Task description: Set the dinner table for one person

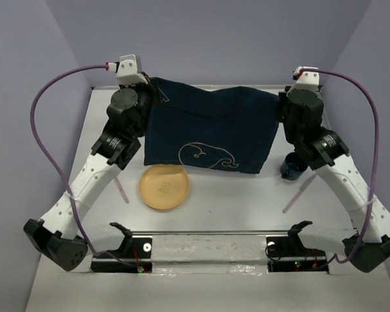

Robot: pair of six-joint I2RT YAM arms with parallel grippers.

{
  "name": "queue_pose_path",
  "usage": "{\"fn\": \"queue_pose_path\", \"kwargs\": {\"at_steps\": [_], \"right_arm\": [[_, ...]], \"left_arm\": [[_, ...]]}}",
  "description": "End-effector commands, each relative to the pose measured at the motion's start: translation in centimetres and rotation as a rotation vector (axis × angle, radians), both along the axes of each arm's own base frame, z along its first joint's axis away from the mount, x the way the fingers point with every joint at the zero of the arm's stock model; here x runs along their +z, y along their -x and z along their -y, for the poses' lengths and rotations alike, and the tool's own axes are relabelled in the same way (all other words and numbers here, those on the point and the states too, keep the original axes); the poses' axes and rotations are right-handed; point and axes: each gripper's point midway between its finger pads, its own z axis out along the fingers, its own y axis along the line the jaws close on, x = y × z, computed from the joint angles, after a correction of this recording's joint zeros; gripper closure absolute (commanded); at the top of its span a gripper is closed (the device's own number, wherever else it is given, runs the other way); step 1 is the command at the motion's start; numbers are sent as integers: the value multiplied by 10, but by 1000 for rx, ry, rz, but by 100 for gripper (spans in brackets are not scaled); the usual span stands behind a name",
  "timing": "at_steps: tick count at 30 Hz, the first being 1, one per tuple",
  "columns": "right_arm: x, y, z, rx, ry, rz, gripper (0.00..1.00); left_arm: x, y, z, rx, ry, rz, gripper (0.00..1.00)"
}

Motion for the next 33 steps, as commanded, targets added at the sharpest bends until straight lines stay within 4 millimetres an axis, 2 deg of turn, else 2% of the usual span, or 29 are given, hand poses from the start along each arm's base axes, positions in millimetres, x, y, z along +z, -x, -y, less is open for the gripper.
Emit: {"fn": "queue_pose_path", "kwargs": {"at_steps": [1,3,4,5,6,7,8,9,10,11,12,13,14,15,16,17,18,19,20,21,22,23,24,25,26,28,29,32,33], "right_arm": [[31,-37,-14,-1,76,107,100],[26,-64,-23,14,106,89,100],[30,-73,-25,19,117,94,100],[54,-80,-24,14,102,140,100],[62,-89,-21,9,113,151,100],[80,-101,-27,11,108,183,100],[90,-107,-24,5,131,196,100],[100,-111,-26,4,121,217,100],[103,-120,-28,4,150,218,100],[114,-119,-27,-1,152,238,100],[130,-116,-26,-4,140,271,100],[134,-112,-25,0,134,279,100],[121,-113,-26,6,141,251,100],[128,-107,-23,4,126,271,100],[99,-111,-26,4,124,220,100],[94,-102,-23,8,112,222,100],[77,-102,-24,17,106,204,100],[26,-107,-29,28,103,133,100],[13,-103,-28,20,85,131,100],[-18,-104,-27,14,102,72,100],[-66,-102,-26,-1,93,-8,100],[-89,-100,-24,-12,97,-48,100],[-108,-99,-23,-28,85,-65,100],[-132,-98,-22,-33,94,-104,100],[-168,-91,-20,-32,111,-174,100],[-202,-86,-23,-30,86,-229,100],[-226,-78,-22,-23,91,-275,100],[-265,-65,-22,-16,70,-352,98],[-273,-60,-22,-20,53,-371,97]], "left_arm": [[-4,-34,-8,-4,-52,-18,100],[-5,-54,-12,10,-63,-36,100],[-2,-60,-14,1,-62,-35,100],[13,-67,-26,24,-51,-11,100],[5,-80,-28,29,-61,-38,100],[24,-84,-36,38,-51,-5,100],[20,-95,-37,39,-53,-19,100],[27,-98,-39,37,-48,-10,100],[49,-98,-42,31,-36,31,100],[57,-101,-47,42,-32,46,100],[51,-105,-47,42,-45,21,100],[55,-105,-47,41,-47,30,100],[52,-105,-48,41,-49,25,100],[43,-107,-47,40,-53,6,100],[39,-105,-47,39,-41,3,100],[17,-105,-47,36,-39,-15,100],[3,-105,-46,36,-32,-28,100],[-50,-107,-46,43,-18,-120,100],[-55,-102,-46,40,17,-94,100],[-73,-101,-45,34,36,-111,100],[-130,-95,-42,25,58,-208,100],[-151,-92,-42,24,82,-230,100],[-160,-90,-41,21,113,-214,100],[-184,-87,-41,21,123,-251,100],[-221,-80,-41,27,136,-322,100],[-255,-76,-38,17,151,-375,100],[-281,-68,-38,17,166,-416,100],[-314,-53,-41,19,173,-470,100],[-313,-49,-41,17,186,-463,100]]}}
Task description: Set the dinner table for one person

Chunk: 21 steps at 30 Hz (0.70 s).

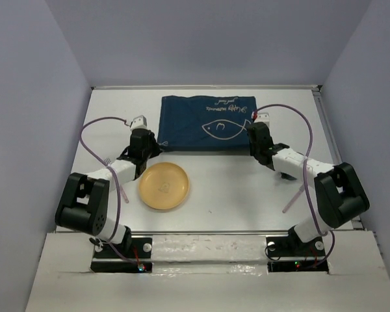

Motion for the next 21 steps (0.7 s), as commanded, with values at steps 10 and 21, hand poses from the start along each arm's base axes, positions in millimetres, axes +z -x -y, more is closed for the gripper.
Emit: {"fn": "queue_pose_path", "kwargs": {"at_steps": [10,21], "right_arm": [[-4,47,2,-90,-226,0,59],[16,60,-53,107,-468,-24,58]], "left_arm": [[43,43,-9,37,168,231,65],[33,62,-16,58,169,200,51]]}}
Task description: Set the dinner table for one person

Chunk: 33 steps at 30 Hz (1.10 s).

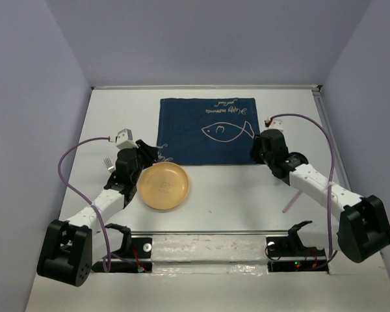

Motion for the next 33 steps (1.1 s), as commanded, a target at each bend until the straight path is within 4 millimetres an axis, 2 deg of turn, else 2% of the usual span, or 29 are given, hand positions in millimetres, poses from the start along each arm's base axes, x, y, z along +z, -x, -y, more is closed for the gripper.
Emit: {"fn": "queue_pose_path", "kwargs": {"at_steps": [1,5,6,7,8,9,10,11,14,19,23,24,27,30,32,33], "right_arm": [[-2,-2,-31,77,-106,-20,59],[-12,-16,-24,19,-62,-21,59],[-24,-20,-28,26,-52,-53,63],[-26,-24,-33,39,-60,-61,67],[-24,-32,-41,55,-75,-54,79],[-37,-37,-48,69,-85,-79,86],[-32,-40,-51,74,-94,-67,95],[-40,-47,-56,74,-94,-87,100],[-54,-54,-68,105,-92,-111,100],[-79,-40,-54,47,-71,-165,100],[-75,-29,-42,38,-33,-160,100],[-70,-28,-40,33,-27,-153,100],[-71,-22,-33,24,4,-171,100],[-70,-20,-33,43,8,-176,100],[-60,-19,-40,75,-27,-157,98],[-53,-17,-48,106,-48,-144,94]], "left_arm": [[-1,-2,-4,25,1,2,50],[-6,1,-8,37,-13,-9,50],[-4,2,-7,34,-11,-5,50],[-3,1,-6,30,-11,-2,50],[0,1,-3,25,-18,6,50],[1,1,-2,24,-25,4,50],[2,1,0,22,-33,4,51],[3,3,4,16,-43,6,51],[11,9,10,-1,-41,20,51],[50,23,14,-28,-24,94,52],[91,36,21,-97,-2,160,52],[110,41,20,-105,5,189,52],[142,53,15,-113,6,253,52],[161,60,12,-118,-13,285,51],[164,61,9,-116,-41,289,48],[158,60,8,-113,-55,267,48]]}}
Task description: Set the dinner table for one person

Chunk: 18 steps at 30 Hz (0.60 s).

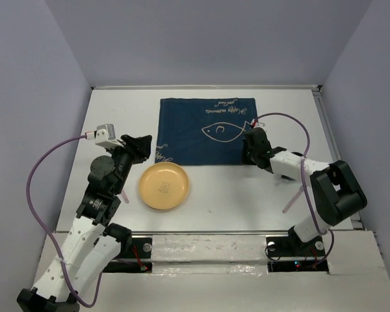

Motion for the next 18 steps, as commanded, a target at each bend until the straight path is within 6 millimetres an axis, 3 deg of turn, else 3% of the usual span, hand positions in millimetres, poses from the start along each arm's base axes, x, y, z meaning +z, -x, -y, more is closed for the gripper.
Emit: {"fn": "queue_pose_path", "kwargs": {"at_steps": [1,2,6,7,8,9,11,12,16,18], "right_arm": [[41,5,-19,79,-94,83,89],[49,10,-31,111,-125,96,78],[77,31,-87,245,-291,124,57],[81,47,-117,316,-327,119,56],[81,55,-132,351,-334,109,52],[67,62,-146,379,-319,70,51],[71,72,-180,444,-324,67,51],[57,74,-189,456,-304,38,51],[58,77,-227,523,-328,42,51],[53,91,-241,576,-335,15,51]], "left_arm": [[-4,4,-5,6,-86,-32,48],[-13,4,-6,12,-82,-52,48],[-17,6,-3,-1,-51,-51,48],[-15,6,-3,1,-46,-45,48],[-14,6,-4,4,-49,-44,48],[-12,6,-4,6,-51,-42,48],[-14,2,-2,-1,-70,-56,47],[-21,-2,-1,-1,-84,-83,47],[-30,-12,-6,50,-89,-111,47],[-37,-17,-6,65,-80,-124,47]]}}
